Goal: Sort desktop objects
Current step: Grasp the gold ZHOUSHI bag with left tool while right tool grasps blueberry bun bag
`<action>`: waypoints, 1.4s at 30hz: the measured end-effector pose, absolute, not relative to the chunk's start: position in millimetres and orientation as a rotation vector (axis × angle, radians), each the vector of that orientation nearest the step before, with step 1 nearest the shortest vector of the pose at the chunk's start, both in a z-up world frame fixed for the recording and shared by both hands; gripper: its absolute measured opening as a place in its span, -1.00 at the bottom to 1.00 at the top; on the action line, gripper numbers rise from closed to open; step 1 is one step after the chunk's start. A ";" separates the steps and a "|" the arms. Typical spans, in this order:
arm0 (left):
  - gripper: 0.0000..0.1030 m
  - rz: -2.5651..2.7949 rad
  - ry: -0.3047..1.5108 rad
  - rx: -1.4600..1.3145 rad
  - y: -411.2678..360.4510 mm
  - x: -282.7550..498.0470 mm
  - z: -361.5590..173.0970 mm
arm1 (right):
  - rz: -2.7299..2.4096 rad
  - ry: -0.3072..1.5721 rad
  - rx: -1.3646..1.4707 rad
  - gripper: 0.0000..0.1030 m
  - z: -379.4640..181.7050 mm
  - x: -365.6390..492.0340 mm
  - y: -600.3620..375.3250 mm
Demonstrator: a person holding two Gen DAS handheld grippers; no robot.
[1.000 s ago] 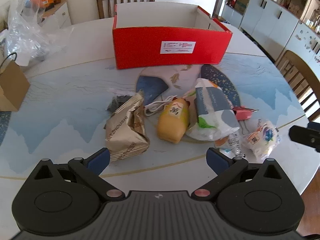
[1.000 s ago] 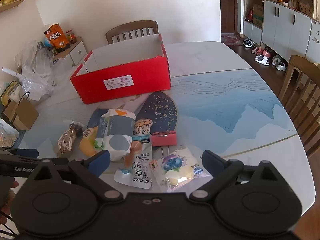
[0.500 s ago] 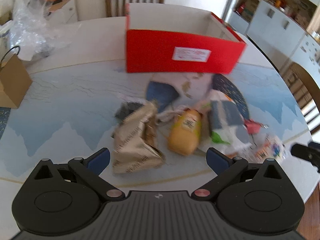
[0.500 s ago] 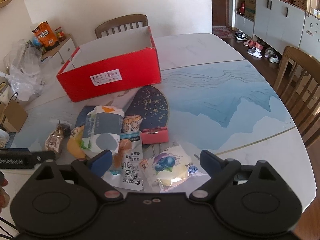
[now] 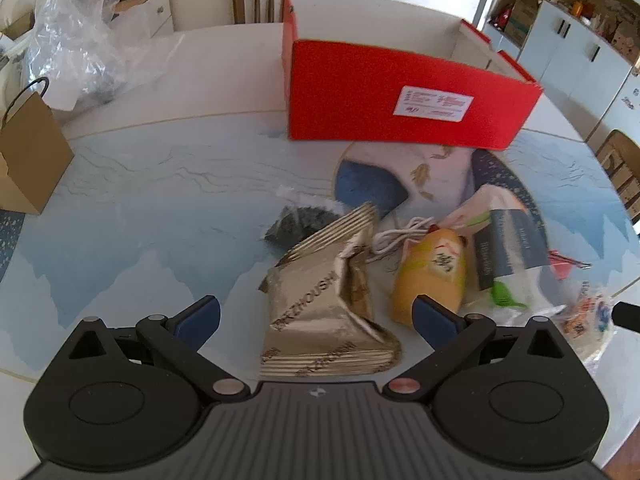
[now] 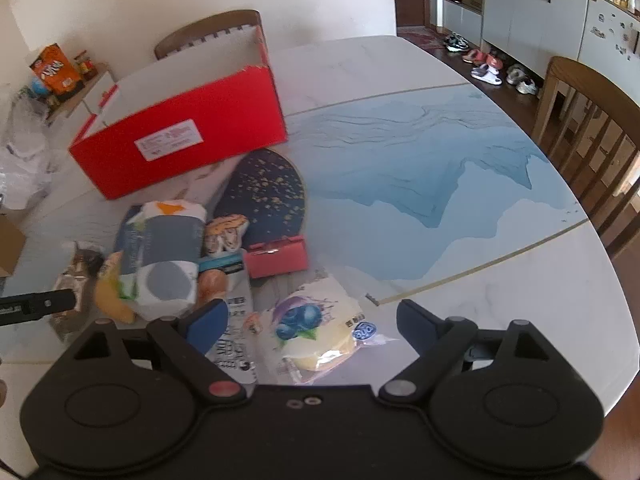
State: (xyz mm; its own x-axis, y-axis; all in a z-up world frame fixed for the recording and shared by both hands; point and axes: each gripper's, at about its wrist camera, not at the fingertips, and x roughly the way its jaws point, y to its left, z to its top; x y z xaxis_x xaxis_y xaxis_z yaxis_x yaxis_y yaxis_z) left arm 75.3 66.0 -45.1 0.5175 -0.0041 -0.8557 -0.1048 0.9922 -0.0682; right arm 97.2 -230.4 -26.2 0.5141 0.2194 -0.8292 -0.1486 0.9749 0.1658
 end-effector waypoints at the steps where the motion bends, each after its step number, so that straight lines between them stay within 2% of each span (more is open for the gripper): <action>1: 0.99 0.067 1.030 -0.110 66.6 76.5 -47.0 | 0.205 1.013 0.084 0.78 -29.6 100.0 -231.7; 14: 0.99 0.058 1.072 -0.122 72.9 81.4 -63.9 | 0.078 1.123 0.225 0.83 -57.2 121.9 -239.8; 23: 0.63 0.058 1.091 -0.173 81.2 84.8 -71.0 | 0.053 1.233 0.307 0.93 -77.6 119.3 -246.4; 26: 0.40 0.047 1.095 -0.199 84.7 85.3 -71.8 | 0.061 1.234 0.288 0.91 -77.1 117.3 -244.4; 28: 0.29 0.042 1.096 -0.209 86.2 84.6 -71.6 | 0.060 1.233 0.295 0.86 -75.6 116.4 -244.5; 31: 0.23 0.035 1.089 -0.212 87.3 83.4 -70.3 | 0.079 1.228 0.295 0.64 -73.0 116.3 -241.8; 34: 0.19 0.023 1.083 -0.213 89.1 82.3 -68.3 | 0.085 1.226 0.307 0.50 -70.6 116.4 -240.1; 36: 0.18 0.010 1.081 -0.214 91.0 81.9 -67.9 | 0.092 1.216 0.302 0.29 -68.3 116.7 -238.3; 42: 0.15 -0.027 1.079 -0.228 97.1 77.5 -67.5 | 0.078 1.189 0.282 0.06 -59.5 116.2 -234.2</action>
